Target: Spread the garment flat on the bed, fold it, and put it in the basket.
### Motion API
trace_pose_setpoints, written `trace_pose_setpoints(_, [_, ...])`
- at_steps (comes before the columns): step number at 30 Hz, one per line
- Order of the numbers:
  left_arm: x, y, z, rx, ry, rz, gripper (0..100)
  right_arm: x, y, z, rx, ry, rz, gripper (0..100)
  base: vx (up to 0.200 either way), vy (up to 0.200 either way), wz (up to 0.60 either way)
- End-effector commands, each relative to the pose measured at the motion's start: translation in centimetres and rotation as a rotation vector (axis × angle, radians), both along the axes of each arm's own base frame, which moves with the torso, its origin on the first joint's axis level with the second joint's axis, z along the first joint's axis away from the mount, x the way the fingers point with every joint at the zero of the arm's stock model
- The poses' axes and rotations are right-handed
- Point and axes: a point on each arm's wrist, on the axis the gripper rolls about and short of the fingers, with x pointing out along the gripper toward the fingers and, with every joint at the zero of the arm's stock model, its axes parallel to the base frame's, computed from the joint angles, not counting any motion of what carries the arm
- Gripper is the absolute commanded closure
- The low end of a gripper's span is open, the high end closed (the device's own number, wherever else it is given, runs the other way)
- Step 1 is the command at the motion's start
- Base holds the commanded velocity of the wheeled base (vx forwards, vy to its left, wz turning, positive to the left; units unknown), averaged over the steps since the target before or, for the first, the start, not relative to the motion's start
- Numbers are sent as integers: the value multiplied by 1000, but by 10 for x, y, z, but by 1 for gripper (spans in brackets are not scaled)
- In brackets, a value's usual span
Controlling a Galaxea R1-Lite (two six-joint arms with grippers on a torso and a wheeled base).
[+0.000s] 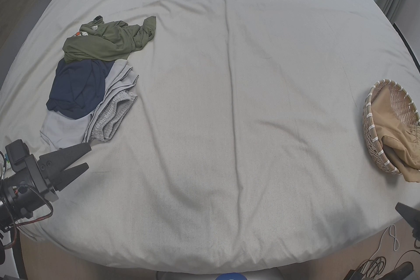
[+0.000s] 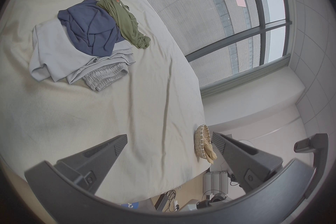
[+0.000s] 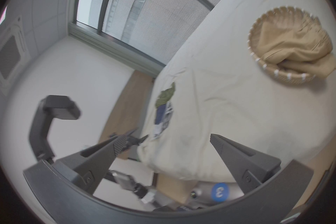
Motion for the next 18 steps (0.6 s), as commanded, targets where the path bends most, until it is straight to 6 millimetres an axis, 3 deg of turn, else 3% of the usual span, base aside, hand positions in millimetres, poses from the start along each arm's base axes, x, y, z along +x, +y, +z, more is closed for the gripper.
trace_pose_setpoints(1, [-1, -1, -1, -1, -1, -4, 0, -38, 1, -11, 30, -159, 151, 0, 0, 0, 0])
trace_pose_setpoints(5, [-9, 0, 1, -3, -30, -4, 0, -44, 2, -32, 24, -185, 113, 0, 0, 0, 0])
trace_pose_setpoints(12, [-42, 2, -1, -9, -114, -26, 0, -34, 2, -68, -138, -209, 77, 0, 0, 0, 0])
trace_pose_setpoints(18, [-66, 4, -4, 36, -232, -38, 0, -34, 0, -81, -285, -266, -12, 0, 0, 0, 0])
